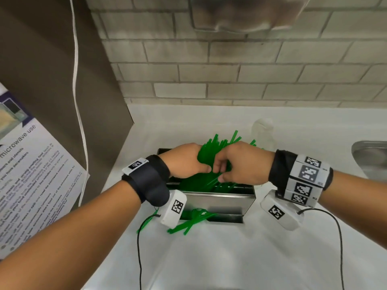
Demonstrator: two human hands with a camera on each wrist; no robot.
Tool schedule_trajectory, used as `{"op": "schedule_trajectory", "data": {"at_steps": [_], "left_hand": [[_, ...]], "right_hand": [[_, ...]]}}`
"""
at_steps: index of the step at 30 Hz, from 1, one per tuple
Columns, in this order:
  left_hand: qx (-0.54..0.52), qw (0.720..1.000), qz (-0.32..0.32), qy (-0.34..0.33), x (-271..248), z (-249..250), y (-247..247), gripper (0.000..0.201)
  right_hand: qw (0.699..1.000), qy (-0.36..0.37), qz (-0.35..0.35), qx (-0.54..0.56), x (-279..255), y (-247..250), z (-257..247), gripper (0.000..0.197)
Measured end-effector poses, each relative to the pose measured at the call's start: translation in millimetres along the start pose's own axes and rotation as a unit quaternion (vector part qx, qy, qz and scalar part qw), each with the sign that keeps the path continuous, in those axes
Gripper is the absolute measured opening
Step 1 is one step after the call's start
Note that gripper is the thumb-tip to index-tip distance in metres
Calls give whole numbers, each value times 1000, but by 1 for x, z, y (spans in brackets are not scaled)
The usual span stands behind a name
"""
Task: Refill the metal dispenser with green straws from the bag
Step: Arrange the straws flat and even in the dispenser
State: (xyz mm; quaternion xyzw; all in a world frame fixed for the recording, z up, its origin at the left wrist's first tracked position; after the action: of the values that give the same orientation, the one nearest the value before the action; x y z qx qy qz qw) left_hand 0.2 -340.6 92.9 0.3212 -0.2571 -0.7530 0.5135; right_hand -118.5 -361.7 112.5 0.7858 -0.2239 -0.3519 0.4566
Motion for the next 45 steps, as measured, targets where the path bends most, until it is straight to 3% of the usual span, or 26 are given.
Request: {"op": "schedule_trajectory", "data": {"at_steps": [3,4,6,9,12,14,17,19,22,23,25,26,27,29,30,31,35,38,41,43,45], "left_hand": [[-109,993,22,23,-4,-12,4,1],[-164,985,43,32,-6,-14,7,8],[-276,955,98,48,-10,-18,13,23],[-346,920,182,34,-13,-21,32,28],[-417,868,270,0,-22,-15,60,23],[-446,834,324,-39,-30,-3,82,23],[-504,784,344,-115,-37,23,105,26],[-550,761,316,-136,-35,39,103,23],[-501,783,342,-135,-35,42,100,13],[-445,797,380,-150,-41,40,107,31],[-283,818,459,-199,-58,37,128,70],[-205,823,480,-224,-67,39,135,74],[-149,831,478,-243,-72,43,139,65],[-75,858,447,-242,-72,49,137,27],[-53,874,421,-236,-69,53,133,17],[-43,888,396,-228,-67,55,128,19],[-118,909,338,-212,-66,54,114,35],[-220,886,336,-232,-73,40,114,42],[-339,846,350,-218,-78,14,109,48],[-349,849,355,-178,-79,-6,102,49],[-337,863,349,-143,-80,-21,94,48]], "right_hand": [[1000,2,-4,15,0,2,0,21],[1000,3,-3,13,1,2,0,21],[1000,4,-7,9,4,3,-2,21],[1000,10,-22,7,7,5,-8,19],[989,26,32,142,10,23,-15,10],[955,35,110,273,11,41,-18,26],[939,80,153,298,12,45,-36,69],[932,107,133,321,15,36,-52,67],[902,99,117,404,18,26,-60,25],[904,95,125,398,18,23,-58,14],[914,90,118,377,19,17,-57,11],[921,87,109,364,19,15,-57,15],[925,85,100,356,19,13,-57,18],[926,87,91,356,19,14,-59,23],[924,92,93,359,19,16,-61,24],[923,99,96,360,19,18,-63,25],[925,104,99,351,19,21,-67,34],[918,105,118,363,16,32,-61,37],[889,137,140,414,14,41,-59,32],[871,134,111,459,17,32,-57,28],[886,102,60,448,20,12,-55,25]]}}
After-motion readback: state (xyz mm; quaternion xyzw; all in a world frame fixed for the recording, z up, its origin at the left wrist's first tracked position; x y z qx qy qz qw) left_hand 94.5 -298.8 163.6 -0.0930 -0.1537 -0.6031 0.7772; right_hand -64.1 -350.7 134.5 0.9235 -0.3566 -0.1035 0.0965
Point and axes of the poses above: each hand's wrist, its own x-axis towards the middle knuckle, its own y-axis out of the back of the hand, z = x × y, the point moved 7 cm from there along x, towards the middle knuckle, and after that the axes turned 7 degrees about -y, right-handed, at the moved point
